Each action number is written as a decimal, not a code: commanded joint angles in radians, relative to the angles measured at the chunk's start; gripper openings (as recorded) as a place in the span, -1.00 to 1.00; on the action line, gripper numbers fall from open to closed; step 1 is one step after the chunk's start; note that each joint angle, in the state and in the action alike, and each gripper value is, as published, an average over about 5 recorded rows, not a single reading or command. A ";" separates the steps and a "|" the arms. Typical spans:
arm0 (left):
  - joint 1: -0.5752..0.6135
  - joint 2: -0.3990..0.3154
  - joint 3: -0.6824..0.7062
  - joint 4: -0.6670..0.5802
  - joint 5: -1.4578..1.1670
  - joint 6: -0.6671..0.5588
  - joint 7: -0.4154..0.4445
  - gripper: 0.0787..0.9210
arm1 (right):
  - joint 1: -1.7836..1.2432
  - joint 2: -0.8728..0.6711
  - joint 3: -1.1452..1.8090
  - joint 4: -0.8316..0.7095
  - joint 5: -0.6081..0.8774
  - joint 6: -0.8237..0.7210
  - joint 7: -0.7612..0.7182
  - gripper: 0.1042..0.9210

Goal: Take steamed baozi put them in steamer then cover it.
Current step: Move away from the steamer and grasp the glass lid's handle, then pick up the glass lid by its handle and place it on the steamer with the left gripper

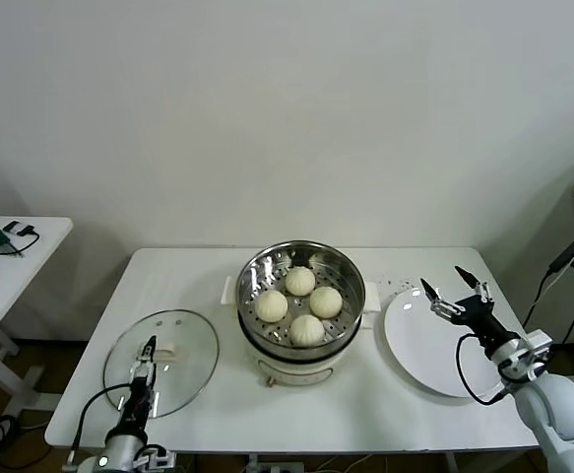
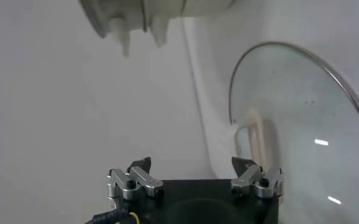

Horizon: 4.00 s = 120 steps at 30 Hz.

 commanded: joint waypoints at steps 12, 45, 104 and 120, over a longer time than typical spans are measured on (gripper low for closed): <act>-0.226 -0.015 0.013 0.288 0.042 0.007 -0.109 0.77 | -0.019 0.053 0.025 -0.053 -0.080 0.030 0.007 0.76; -0.335 0.026 0.014 0.415 -0.095 -0.034 -0.139 -0.19 | -0.003 0.079 0.027 -0.082 -0.139 0.061 -0.009 0.76; -0.750 0.007 0.817 -0.013 -0.088 0.669 0.326 -0.82 | 0.147 0.097 -0.030 -0.236 -0.245 0.084 -0.014 0.76; -0.710 -0.239 0.813 0.152 0.013 0.669 0.332 -0.82 | 0.109 0.099 0.022 -0.246 -0.248 0.104 -0.032 0.76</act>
